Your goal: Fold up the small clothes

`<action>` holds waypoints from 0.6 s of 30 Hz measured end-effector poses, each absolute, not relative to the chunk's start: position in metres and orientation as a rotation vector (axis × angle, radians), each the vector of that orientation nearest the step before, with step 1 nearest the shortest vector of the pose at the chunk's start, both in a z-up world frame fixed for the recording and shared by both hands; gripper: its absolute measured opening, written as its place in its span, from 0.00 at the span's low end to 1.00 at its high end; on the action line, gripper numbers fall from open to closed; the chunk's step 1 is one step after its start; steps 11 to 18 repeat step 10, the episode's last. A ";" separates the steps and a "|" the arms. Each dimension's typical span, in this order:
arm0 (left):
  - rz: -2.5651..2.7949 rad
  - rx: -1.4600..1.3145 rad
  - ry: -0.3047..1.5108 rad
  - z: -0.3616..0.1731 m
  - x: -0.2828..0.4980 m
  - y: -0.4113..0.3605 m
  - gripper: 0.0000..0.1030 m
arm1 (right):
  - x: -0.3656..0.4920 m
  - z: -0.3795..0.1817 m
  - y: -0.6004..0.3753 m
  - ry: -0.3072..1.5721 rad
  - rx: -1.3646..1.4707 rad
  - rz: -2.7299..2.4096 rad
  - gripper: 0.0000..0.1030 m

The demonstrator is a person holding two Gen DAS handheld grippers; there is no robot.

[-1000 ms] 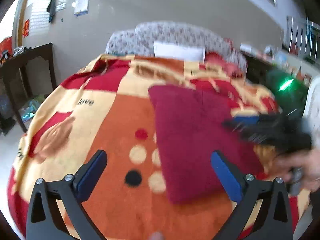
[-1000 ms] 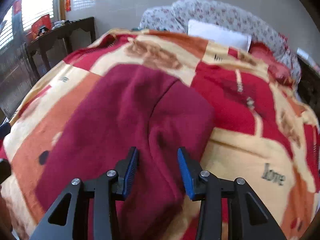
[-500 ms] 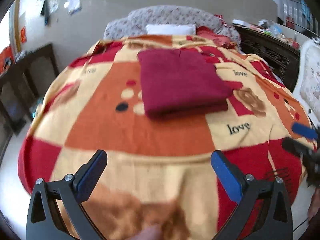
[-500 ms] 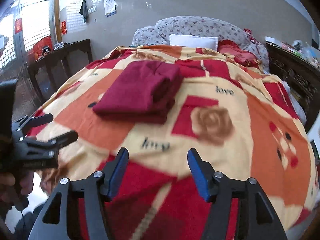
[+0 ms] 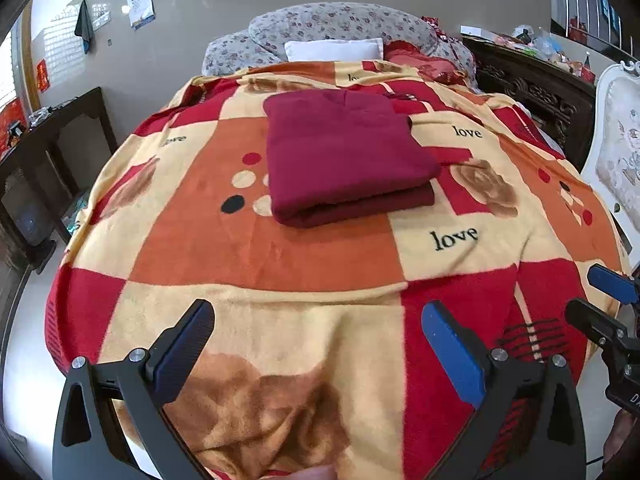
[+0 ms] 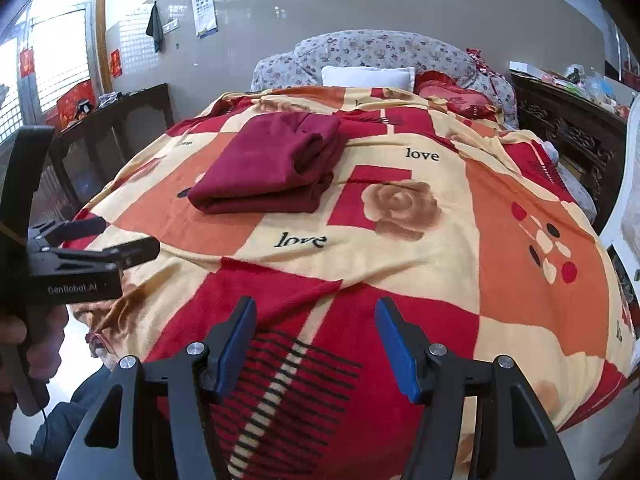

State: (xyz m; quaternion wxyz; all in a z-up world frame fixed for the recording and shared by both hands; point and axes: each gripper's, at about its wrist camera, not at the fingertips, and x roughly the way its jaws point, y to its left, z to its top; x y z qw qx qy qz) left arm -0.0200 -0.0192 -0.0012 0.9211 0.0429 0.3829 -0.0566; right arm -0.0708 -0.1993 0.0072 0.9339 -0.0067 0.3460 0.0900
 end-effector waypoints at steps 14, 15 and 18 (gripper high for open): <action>-0.138 0.043 0.795 -0.005 -0.018 -0.019 1.00 | -0.070 0.007 -0.198 0.702 -0.005 0.189 0.64; -0.138 0.043 0.795 -0.005 -0.018 -0.019 1.00 | -0.070 0.007 -0.198 0.702 -0.005 0.189 0.64; -0.138 0.043 0.795 -0.005 -0.018 -0.019 1.00 | -0.070 0.007 -0.198 0.702 -0.005 0.189 0.64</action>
